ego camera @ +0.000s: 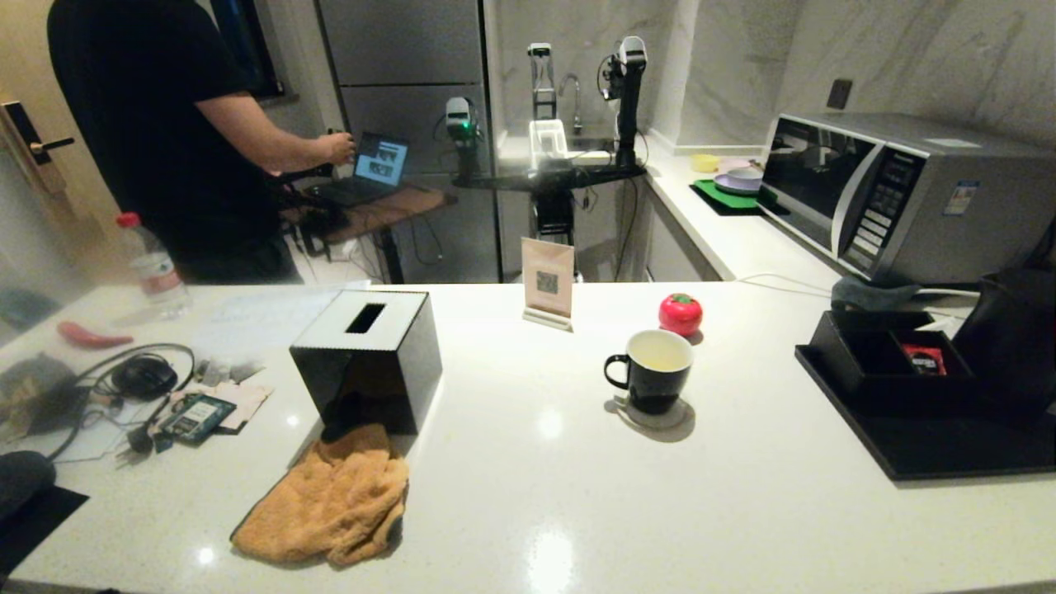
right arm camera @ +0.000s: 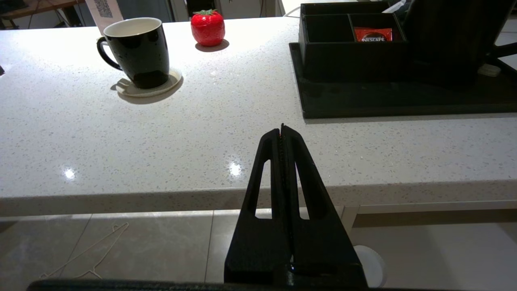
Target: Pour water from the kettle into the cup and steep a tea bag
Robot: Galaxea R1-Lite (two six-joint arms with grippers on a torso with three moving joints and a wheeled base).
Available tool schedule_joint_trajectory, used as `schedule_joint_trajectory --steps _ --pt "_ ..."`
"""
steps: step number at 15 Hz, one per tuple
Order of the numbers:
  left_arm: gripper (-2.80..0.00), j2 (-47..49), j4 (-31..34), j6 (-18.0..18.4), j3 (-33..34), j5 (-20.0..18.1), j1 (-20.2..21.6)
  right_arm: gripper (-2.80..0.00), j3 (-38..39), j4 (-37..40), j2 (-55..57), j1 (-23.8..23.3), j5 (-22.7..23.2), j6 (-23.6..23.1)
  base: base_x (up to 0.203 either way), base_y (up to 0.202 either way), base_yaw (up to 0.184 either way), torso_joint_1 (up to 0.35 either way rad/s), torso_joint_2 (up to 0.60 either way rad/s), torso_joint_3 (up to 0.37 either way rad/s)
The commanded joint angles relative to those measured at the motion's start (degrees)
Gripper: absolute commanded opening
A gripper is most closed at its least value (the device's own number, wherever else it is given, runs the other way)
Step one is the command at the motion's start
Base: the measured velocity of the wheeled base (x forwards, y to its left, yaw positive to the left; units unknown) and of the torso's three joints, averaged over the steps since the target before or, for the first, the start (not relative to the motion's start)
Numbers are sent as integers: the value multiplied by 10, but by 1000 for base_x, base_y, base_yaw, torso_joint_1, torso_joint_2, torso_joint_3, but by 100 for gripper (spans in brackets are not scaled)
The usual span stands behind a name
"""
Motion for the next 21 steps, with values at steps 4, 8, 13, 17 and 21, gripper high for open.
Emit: schedule_joint_trajectory --steps 4,8,13,17,21 --pt "-280 -201 63 -31 10 31 -16 -280 0 0 1 1 0 0 0 0 0 0 0 0" --pt "-280 -201 66 -32 11 32 -16 -280 0 0 1 1 0 0 0 0 0 0 0 0" --pt "-280 -201 66 -32 11 32 -16 -280 0 0 1 1 0 0 0 0 0 0 0 0" --pt "-280 -201 66 -32 11 32 -16 -280 0 1 1 1 0 -1 0 0 0 0 0 0" --pt "-280 -201 66 -32 11 32 -16 -280 0 1 1 1 0 -1 0 0 0 0 0 0"
